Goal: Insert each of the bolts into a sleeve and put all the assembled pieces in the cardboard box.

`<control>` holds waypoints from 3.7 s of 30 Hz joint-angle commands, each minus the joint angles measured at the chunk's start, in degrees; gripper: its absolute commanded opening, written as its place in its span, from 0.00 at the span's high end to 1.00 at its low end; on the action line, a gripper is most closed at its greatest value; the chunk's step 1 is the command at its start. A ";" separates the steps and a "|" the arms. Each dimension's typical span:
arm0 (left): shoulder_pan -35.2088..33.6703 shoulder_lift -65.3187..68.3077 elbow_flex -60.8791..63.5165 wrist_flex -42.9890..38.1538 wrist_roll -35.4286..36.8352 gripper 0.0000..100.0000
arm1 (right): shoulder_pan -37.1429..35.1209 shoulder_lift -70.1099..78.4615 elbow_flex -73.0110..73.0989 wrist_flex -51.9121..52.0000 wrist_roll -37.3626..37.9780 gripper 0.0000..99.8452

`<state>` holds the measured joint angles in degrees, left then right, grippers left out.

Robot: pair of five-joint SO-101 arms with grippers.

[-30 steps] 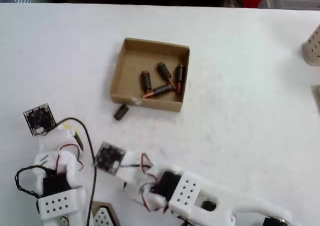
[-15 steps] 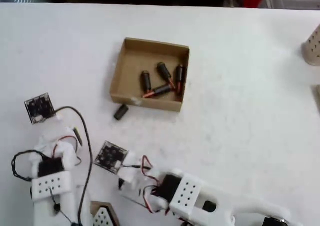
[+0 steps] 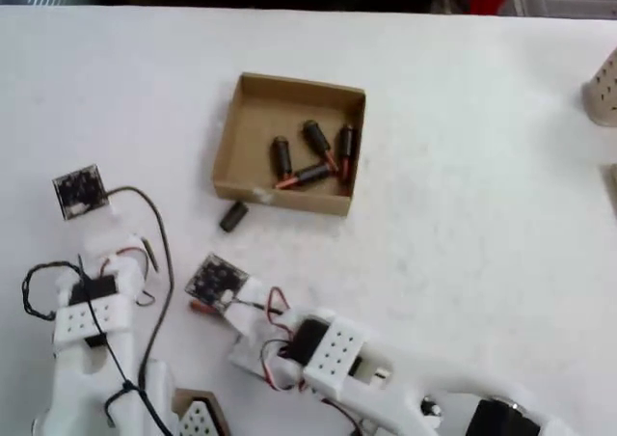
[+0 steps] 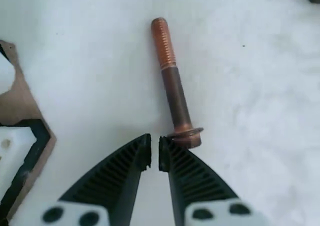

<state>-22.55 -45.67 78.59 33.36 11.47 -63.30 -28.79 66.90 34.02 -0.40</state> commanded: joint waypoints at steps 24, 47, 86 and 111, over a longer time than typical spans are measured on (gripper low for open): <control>1.10 0.04 -2.46 -0.97 0.18 0.97 | 11.30 25.89 -27.52 -1.01 4.66 0.98; 0.84 0.04 -2.02 -1.41 -1.93 0.97 | 19.91 29.23 -42.99 -0.75 -14.07 0.85; 0.75 0.04 -2.02 -1.41 -2.11 0.97 | 19.47 60.79 -78.68 31.78 -30.33 0.98; 0.75 0.04 -1.93 -1.41 -2.20 0.97 | 43.82 21.05 -36.22 32.57 7.82 0.98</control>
<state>-22.11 -45.58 78.59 33.19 9.71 -25.32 -2.07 26.55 69.63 1.71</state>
